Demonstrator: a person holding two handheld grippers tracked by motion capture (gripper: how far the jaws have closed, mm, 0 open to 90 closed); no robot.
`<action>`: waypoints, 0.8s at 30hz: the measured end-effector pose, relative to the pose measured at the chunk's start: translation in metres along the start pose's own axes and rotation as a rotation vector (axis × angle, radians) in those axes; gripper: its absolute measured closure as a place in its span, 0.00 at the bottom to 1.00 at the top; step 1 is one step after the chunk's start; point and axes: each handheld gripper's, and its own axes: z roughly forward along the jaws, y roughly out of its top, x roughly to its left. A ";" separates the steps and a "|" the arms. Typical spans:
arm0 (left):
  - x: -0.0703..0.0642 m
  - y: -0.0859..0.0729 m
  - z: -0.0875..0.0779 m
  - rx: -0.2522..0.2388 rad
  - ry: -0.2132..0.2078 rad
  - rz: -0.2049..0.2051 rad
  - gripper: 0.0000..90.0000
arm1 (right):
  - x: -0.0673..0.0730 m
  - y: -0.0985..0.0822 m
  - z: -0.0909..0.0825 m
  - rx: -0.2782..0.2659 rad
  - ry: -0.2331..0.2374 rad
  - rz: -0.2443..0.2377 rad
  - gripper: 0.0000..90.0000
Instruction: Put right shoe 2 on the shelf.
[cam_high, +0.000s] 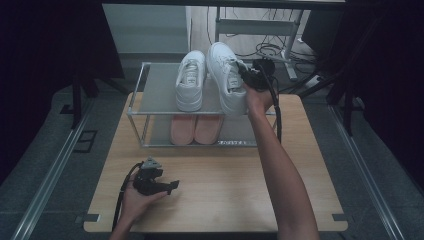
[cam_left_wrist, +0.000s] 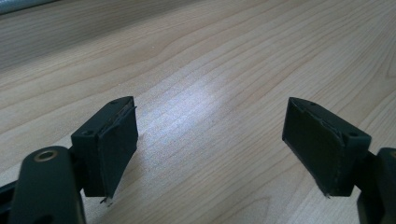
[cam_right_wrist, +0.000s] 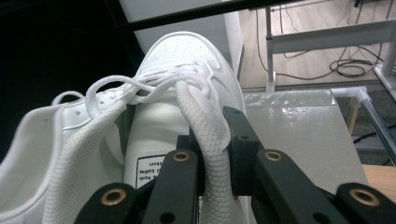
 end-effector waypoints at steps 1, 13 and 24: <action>0.000 0.000 0.000 0.000 0.000 -0.001 0.21 | 0.000 0.001 0.004 0.006 -0.008 0.003 0.92; 0.002 0.000 -0.001 -0.003 0.001 -0.004 0.21 | 0.000 0.010 0.037 0.108 -0.050 0.022 0.86; 0.000 -0.001 0.000 -0.001 0.003 -0.003 0.21 | -0.006 0.010 0.038 0.104 0.017 0.017 0.60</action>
